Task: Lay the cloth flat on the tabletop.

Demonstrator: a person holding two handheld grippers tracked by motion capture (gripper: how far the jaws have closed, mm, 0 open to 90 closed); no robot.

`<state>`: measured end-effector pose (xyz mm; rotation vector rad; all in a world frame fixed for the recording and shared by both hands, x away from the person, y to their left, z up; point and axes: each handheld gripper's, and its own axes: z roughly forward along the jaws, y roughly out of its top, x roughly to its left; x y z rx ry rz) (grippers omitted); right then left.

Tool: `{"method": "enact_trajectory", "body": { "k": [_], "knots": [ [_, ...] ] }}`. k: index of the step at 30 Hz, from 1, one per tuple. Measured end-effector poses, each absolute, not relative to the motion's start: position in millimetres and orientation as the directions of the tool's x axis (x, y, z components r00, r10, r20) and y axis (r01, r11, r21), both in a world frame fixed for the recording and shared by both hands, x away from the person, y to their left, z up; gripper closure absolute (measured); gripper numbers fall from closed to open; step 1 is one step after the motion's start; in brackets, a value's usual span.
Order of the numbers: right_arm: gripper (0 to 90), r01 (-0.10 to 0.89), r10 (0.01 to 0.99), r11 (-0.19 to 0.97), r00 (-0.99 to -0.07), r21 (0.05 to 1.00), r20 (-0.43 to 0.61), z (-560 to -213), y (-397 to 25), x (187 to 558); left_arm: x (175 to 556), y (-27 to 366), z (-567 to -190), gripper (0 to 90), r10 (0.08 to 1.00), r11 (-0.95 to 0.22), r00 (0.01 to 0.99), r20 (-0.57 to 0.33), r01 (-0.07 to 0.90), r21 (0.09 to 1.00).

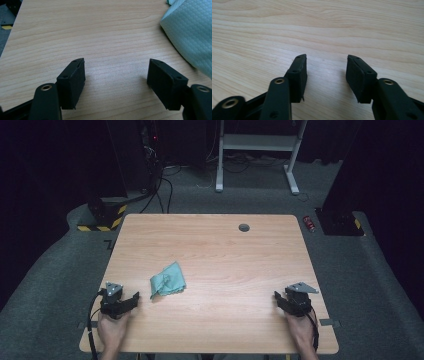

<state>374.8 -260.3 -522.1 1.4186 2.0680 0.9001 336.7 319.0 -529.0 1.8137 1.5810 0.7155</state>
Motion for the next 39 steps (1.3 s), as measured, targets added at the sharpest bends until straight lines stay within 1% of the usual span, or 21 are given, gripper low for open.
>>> {"method": "enact_trajectory", "body": {
  "k": [4, 6, 8, 11, 12, 13, 14, 16, 17, 18, 21, 22, 23, 26, 27, 31, 35, 37, 39],
  "knots": [
    [63.1, 0.606, 0.918, 0.279, -0.396, 0.745, -0.022, -521.6, -245.6, 378.0, 336.7, 319.0, -529.0, 30.8, 0.99, -0.092, 0.138, 0.001, 0.654, 0.751],
    [65.6, 0.59, 0.906, 0.292, -0.424, 0.753, -0.019, -520.1, -235.5, 379.2, 336.6, 318.7, -529.0, 30.8, 0.99, -0.095, 0.142, 0.001, 0.654, 0.751],
    [66.2, 0.584, 0.89, 0.303, -0.455, 0.753, -0.005, -518.4, -225.5, 381.9, 336.5, 318.6, -529.0, 31.0, 0.989, -0.095, 0.145, -0.001, 0.653, 0.752],
    [66.2, 0.584, 0.882, 0.31, -0.472, 0.751, 0.003, -517.6, -216.8, 385.0, 335.9, 318.8, -528.7, 32.4, 0.988, -0.1, 0.154, -0.003, 0.65, 0.753],
    [66.0, 0.582, 0.874, 0.323, -0.485, 0.746, 0.001, -518.1, -210.3, 388.0, 334.1, 317.5, -528.1, 37.6, 0.984, -0.081, 0.171, -0.039, 0.644, 0.761],
    [66.0, 0.582, 0.874, 0.323, -0.485, 0.746, 0.001, -518.1, -210.3, 388.0, 334.1, 317.5, -528.1, 37.6, 0.984, -0.081, 0.171, -0.039, 0.644, 0.761],
    [65.6, 0.589, 0.872, 0.328, -0.49, 0.739, 0.004, -520.5, -205.9, 389.4, 331.4, 311.1, -525.4, 37.6, 0.977, -0.075, 0.2, -0.068, 0.629, 0.774],
    [65.2, 0.584, 0.869, 0.336, -0.495, 0.739, -0.004, -521.9, -204.4, 389.9, 330.1, 307.0, -522.7, 37.0, 0.973, -0.072, 0.215, -0.08, 0.62, 0.781],
    [65.2, 0.585, 0.869, 0.335, -0.495, 0.739, -0.002, -521.8, -204.1, 390.2, 329.2, 295.8, -515.8, 36.7, 0.963, -0.078, 0.252, -0.095, 0.599, 0.797],
    [65.2, 0.585, 0.869, 0.335, -0.495, 0.739, -0.002, -521.8, -204.1, 390.2, 329.2, 295.8, -515.8, 36.6, 0.963, -0.078, 0.252, -0.095, 0.599, 0.797],
    [65.2, 0.581, 0.868, 0.337, -0.497, 0.74, -0.005, -522.1, -203.9, 390.1, 330.3, 277.6, -503.7, 36.6, 0.947, -0.113, 0.31, -0.086, 0.57, 0.814],
    [64.7, 0.575, 0.868, 0.345, -0.496, 0.742, -0.019, -522.5, -202.6, 389.2, 331.5, 265.6, -497.3, 36.9, 0.935, -0.129, 0.345, -0.084, 0.552, 0.824],
    [64.6, 0.573, 0.867, 0.349, -0.497, 0.742, -0.024, -522.5, -202.1, 389.0, 331.5, 265.6, -497.3, 37.0, 0.935, -0.129, 0.345, -0.084, 0.552, 0.824],
    [64.2, 0.573, 0.866, 0.349, -0.499, 0.742, -0.021, -522.6, -202.5, 389.3, 337.1, 243.9, -489.3, 37.9, 0.912, -0.154, 0.401, -0.09, 0.537, 0.829],
    [64.2, 0.573, 0.866, 0.349, -0.499, 0.742, -0.021, -522.6, -202.5, 389.3, 337.1, 243.9, -489.3, 38.1, 0.912, -0.154, 0.401, -0.09, 0.537, 0.829],
    [61.6, 0.573, 0.864, 0.35, -0.503, 0.741, -0.019, -522.7, -202.5, 389.1, 347.9, 223.5, -487.3, 38.1, 0.894, -0.204, 0.443, -0.071, 0.541, 0.816],
    [61.4, 0.572, 0.863, 0.352, -0.504, 0.741, -0.021, -522.6, -202.4, 388.8, 362.2, 201.7, -491.7, 38.6, 0.879, -0.27, 0.475, -0.031, 0.552, 0.789],
    [61.4, 0.571, 0.863, 0.352, -0.505, 0.741, -0.021, -522.7, -202.5, 388.7, 367.9, 196.4, -495.0, 39.3, 0.878, -0.288, 0.479, -0.021, 0.563, 0.775],
    [61.5, 0.573, 0.864, 0.352, -0.503, 0.74, -0.022, -522.6, -202.5, 388.5, 373.3, 194.1, -498.5, 40.3, 0.881, -0.279, 0.472, -0.034, 0.575, 0.769]
  ]
}}
